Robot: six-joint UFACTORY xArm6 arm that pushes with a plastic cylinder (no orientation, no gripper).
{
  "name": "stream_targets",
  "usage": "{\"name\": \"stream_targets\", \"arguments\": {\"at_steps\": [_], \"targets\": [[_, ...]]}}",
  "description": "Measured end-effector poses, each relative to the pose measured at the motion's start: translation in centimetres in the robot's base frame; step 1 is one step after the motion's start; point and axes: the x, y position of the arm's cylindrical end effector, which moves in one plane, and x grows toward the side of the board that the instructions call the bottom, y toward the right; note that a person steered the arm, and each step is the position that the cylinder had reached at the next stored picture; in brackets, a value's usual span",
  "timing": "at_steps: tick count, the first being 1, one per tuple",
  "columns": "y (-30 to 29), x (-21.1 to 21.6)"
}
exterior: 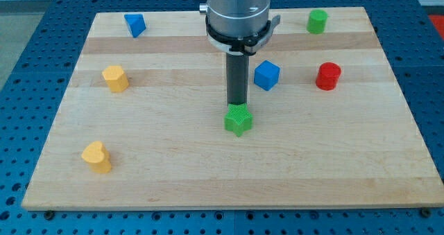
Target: Push the green star parallel to yellow heart
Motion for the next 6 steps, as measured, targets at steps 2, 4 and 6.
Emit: {"name": "stream_targets", "arguments": {"at_steps": [2, 4, 6], "targets": [[0.0, 2.5], [0.0, 3.8], [0.0, 5.6]]}}
